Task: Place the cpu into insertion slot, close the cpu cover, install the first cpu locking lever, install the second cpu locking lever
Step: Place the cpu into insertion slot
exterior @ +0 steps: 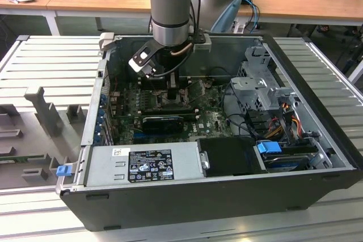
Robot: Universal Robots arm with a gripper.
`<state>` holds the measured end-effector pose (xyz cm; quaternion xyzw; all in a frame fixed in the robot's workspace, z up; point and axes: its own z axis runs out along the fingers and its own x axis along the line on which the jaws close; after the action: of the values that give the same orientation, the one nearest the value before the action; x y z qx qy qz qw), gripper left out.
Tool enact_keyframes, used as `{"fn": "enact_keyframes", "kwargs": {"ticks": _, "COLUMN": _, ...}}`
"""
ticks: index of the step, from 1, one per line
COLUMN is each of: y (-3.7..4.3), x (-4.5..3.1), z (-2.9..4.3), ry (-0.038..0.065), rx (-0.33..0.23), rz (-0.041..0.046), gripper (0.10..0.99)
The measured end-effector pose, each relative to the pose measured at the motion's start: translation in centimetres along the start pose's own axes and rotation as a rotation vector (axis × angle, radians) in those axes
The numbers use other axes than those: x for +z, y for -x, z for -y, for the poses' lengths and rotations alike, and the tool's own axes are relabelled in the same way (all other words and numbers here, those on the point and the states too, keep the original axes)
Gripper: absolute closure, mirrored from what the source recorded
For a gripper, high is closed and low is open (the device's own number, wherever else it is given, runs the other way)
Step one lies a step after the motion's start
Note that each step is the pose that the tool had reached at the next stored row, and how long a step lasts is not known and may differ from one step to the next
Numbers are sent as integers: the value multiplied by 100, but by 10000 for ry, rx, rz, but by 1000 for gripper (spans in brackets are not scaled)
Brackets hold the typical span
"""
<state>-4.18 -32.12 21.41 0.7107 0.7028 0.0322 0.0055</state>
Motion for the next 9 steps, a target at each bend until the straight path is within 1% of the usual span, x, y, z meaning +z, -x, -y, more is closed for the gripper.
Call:
{"fn": "enact_keyframes", "kwargs": {"ticks": 1, "y": 0, "x": -6, "z": 0, "ry": -1, "rx": 0, "rz": 1, "gripper": 867}}
{"fn": "enact_keyframes", "kwargs": {"ticks": 3, "y": -1, "x": -21, "z": -1, "ry": -1, "rx": 0, "rz": 1, "gripper": 980}}
{"fn": "enact_keyframes", "kwargs": {"ticks": 6, "y": -1, "x": -37, "z": -2, "ry": -1, "rx": 0, "rz": 2, "gripper": 980}}
{"fn": "enact_keyframes", "kwargs": {"ticks": 9, "y": -2, "x": -70, "z": -4, "ry": -1, "rx": 0, "rz": 2, "gripper": 980}}
